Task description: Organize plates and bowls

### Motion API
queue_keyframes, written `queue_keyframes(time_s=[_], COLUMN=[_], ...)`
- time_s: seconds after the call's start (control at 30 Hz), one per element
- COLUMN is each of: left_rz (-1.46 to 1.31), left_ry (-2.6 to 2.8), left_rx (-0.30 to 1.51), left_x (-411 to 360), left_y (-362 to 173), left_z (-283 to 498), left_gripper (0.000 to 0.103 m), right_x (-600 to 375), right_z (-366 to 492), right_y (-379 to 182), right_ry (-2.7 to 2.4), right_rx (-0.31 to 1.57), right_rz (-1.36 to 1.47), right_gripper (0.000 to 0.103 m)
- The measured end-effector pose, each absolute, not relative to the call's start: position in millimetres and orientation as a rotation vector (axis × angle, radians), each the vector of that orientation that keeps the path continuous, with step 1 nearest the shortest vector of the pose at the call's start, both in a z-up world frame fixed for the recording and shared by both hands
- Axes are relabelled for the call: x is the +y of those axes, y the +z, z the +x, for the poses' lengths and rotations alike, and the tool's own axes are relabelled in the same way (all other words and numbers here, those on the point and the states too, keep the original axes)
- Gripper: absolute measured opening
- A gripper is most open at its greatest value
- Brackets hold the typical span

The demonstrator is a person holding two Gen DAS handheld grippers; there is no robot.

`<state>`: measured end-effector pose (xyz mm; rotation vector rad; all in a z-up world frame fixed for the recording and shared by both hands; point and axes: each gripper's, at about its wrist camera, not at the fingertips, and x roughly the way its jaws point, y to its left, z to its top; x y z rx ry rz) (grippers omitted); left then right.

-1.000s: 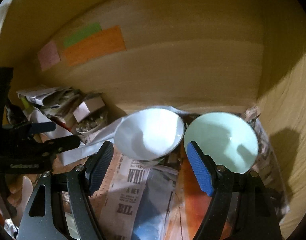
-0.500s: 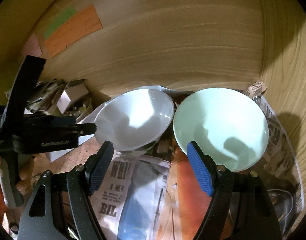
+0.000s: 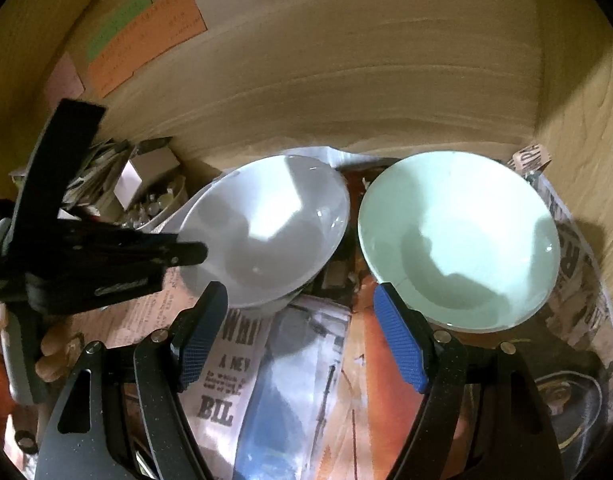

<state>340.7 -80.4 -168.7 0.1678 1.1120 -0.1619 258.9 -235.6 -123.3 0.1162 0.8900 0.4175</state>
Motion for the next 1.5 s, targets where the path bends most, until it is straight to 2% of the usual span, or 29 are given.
queue_keyframes(time_s=[0.17,0.3,0.37,0.43,0.5,0.9,1.5], left_rz=[0.203,0.216,0.228,0.235,0.232,0.186,0.101], left_ry=[-0.176,-0.199,-0.21,-0.217,-0.214,-0.205,-0.167], left_rx=[1.122,1.12,1.111,1.104,1.098,1.081,0.84], left_x=[-73.9,-70.5,-70.6,-69.4,-69.4,-66.3,-45.8], left_y=[-169.5,-164.7,-163.7,-169.3,-170.5,-161.0,-87.3], left_z=[318.0,297.7,285.8,285.1,284.1,273.8,187.0], left_gripper=[0.023,0.023,0.023,0.023,0.023,0.022,0.022], right_x=[-233.6,-226.0,-222.1,-217.8,-215.1,-210.4,-194.2], right_z=[258.3,262.9,266.5,269.4,268.7,254.7,183.8], right_y=[-125.3,-135.4,-142.8,-148.2,-149.5,-124.1,-52.3], right_ry=[0.438,0.444,0.442,0.455,0.465,0.454,0.474], right_rx=[0.903,0.935,0.963,0.985,0.991,0.927,0.722], right_rz=[0.11,0.095,0.078,0.073,0.071,0.062,0.03], right_gripper=[0.064,0.05,0.04,0.021,0.016,0.016,0.016])
